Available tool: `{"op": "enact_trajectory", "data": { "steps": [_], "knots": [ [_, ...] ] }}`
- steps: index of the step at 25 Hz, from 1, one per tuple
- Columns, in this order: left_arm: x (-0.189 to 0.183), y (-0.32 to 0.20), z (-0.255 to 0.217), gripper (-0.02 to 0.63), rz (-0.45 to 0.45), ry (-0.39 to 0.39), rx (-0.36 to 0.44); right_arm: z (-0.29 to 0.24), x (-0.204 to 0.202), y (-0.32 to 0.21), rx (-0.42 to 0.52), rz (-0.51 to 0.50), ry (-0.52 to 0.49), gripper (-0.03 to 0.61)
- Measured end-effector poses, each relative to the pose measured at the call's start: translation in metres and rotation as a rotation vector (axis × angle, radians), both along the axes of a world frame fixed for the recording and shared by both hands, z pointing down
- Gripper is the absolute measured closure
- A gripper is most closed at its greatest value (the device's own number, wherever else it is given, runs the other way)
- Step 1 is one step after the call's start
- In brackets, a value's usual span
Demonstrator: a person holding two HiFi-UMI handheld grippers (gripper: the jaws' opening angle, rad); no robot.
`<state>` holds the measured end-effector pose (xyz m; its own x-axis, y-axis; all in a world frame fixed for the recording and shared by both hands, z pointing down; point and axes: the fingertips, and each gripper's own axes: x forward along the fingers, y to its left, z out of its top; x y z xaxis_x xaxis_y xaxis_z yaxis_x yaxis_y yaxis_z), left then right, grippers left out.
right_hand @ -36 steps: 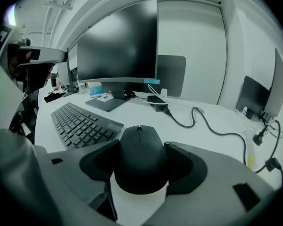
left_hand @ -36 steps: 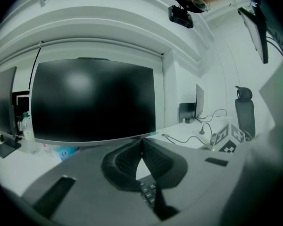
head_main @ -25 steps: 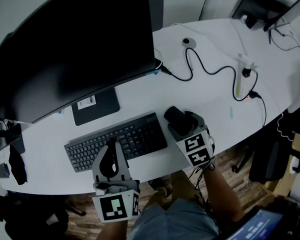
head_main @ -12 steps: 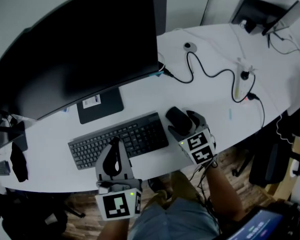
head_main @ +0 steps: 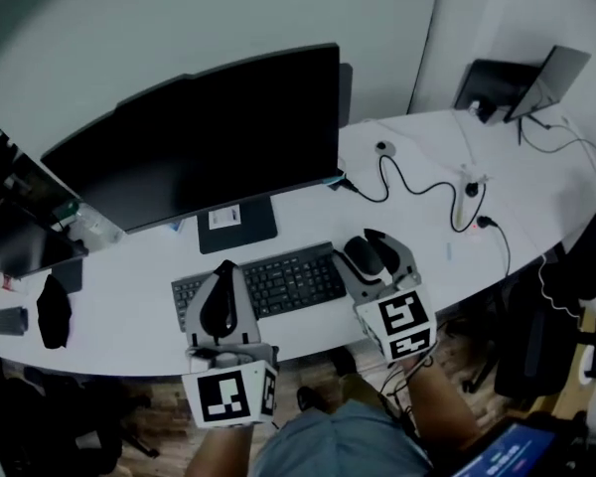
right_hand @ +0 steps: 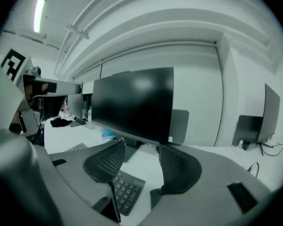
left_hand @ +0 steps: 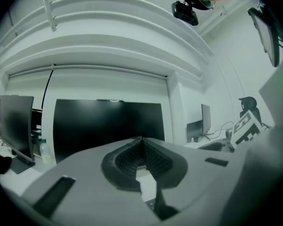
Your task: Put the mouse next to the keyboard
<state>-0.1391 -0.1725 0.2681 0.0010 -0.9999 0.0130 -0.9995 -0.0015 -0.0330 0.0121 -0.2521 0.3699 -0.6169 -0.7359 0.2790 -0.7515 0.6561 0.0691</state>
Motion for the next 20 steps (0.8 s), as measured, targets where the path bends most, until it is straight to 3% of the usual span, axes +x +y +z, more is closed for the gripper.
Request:
{"op": "enact_trajectory", "data": {
  "steps": [5,10,20],
  "knots": [
    [-0.003,0.023,-0.049,0.609,-0.007,-0.025,0.097,-0.082,-0.020,0.037,0.191,-0.013,-0.060,0.445],
    [-0.001,0.045,-0.073,0.609,0.010,-0.025,0.152,-0.123,-0.026,0.067,0.309,0.010,-0.084,0.561],
    [0.005,0.060,-0.085,0.609,0.037,-0.030,0.189,-0.139,-0.022,0.091,0.350,0.024,-0.094,0.565]
  ]
}}
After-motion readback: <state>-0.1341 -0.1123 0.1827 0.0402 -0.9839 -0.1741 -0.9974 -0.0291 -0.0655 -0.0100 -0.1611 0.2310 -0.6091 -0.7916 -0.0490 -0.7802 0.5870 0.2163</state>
